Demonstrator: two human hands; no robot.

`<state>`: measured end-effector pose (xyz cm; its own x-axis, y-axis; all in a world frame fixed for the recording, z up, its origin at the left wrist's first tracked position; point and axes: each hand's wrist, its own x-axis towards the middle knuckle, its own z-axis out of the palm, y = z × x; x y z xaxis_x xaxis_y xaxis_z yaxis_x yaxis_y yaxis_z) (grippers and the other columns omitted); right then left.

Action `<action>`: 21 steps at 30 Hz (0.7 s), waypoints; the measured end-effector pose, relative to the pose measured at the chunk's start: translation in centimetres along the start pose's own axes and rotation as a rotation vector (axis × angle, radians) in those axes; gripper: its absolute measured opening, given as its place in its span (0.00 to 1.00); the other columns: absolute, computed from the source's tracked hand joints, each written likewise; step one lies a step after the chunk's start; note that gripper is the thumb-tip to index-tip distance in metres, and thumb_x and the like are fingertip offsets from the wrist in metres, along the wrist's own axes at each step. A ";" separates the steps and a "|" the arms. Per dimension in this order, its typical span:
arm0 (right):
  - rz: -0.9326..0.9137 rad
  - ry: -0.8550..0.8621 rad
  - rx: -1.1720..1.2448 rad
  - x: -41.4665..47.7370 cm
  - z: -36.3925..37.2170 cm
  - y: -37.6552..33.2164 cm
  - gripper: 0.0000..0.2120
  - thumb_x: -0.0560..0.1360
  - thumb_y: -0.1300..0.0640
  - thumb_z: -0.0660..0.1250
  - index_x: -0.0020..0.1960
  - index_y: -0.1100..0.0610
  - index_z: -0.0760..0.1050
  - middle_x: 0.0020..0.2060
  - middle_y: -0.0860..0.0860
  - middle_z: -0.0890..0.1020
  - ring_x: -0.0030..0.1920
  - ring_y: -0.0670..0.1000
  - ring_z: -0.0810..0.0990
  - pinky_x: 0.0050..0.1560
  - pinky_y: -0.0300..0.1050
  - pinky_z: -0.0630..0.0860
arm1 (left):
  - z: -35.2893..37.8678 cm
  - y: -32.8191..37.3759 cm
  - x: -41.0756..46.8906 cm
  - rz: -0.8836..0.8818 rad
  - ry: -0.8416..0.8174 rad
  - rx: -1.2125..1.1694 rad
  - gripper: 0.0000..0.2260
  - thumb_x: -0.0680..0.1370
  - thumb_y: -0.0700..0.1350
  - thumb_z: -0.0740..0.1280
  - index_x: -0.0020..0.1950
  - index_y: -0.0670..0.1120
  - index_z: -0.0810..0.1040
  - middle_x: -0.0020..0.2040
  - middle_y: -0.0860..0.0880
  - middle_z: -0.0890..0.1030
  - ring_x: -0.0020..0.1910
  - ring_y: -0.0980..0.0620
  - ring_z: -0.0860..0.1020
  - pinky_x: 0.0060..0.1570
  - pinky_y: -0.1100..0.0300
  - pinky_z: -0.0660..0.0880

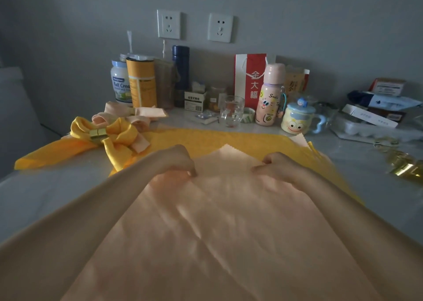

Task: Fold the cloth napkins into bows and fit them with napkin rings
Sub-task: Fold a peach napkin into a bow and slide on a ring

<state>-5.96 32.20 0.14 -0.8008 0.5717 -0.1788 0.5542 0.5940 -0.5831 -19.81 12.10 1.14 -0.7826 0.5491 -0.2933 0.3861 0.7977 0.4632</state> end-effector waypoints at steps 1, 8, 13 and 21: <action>-0.010 0.003 0.026 0.2 -0.1 -0.2 0.12 0.73 0.50 0.68 0.41 0.59 0.73 0.38 0.53 0.74 0.38 0.51 0.72 0.38 0.45 0.67 | -0.2 0.3 0.2 0.013 -0.003 -0.016 0.16 0.73 0.48 0.72 0.55 0.39 0.78 0.51 0.44 0.77 0.46 0.47 0.75 0.43 0.59 0.70; -0.005 0.048 0.065 1.6 0.0 -0.2 0.18 0.73 0.55 0.70 0.52 0.70 0.78 0.40 0.55 0.74 0.40 0.52 0.71 0.36 0.42 0.64 | -0.1 1.1 1.7 0.007 0.060 -0.022 0.17 0.77 0.48 0.67 0.60 0.38 0.78 0.53 0.43 0.77 0.52 0.45 0.77 0.41 0.60 0.71; -0.016 0.033 0.054 1.6 0.2 -0.4 0.13 0.72 0.53 0.71 0.39 0.59 0.71 0.37 0.55 0.68 0.36 0.51 0.67 0.32 0.42 0.58 | -1.1 1.3 1.5 -0.041 -0.024 -0.030 0.16 0.76 0.42 0.69 0.61 0.38 0.76 0.49 0.41 0.76 0.36 0.48 0.71 0.29 0.60 0.67; -0.129 0.081 0.085 1.7 1.3 -1.0 0.02 0.74 0.60 0.66 0.44 0.57 0.77 0.42 0.51 0.79 0.44 0.51 0.77 0.40 0.42 0.71 | 0.8 1.2 2.1 0.116 0.176 -0.134 0.12 0.78 0.38 0.62 0.59 0.42 0.79 0.55 0.47 0.77 0.54 0.47 0.76 0.46 0.60 0.72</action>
<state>-8.19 31.88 -0.62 -0.8411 0.5397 -0.0362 0.4245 0.6170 -0.6627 -20.63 14.42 0.44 -0.8145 0.5737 -0.0868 0.4193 0.6853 0.5954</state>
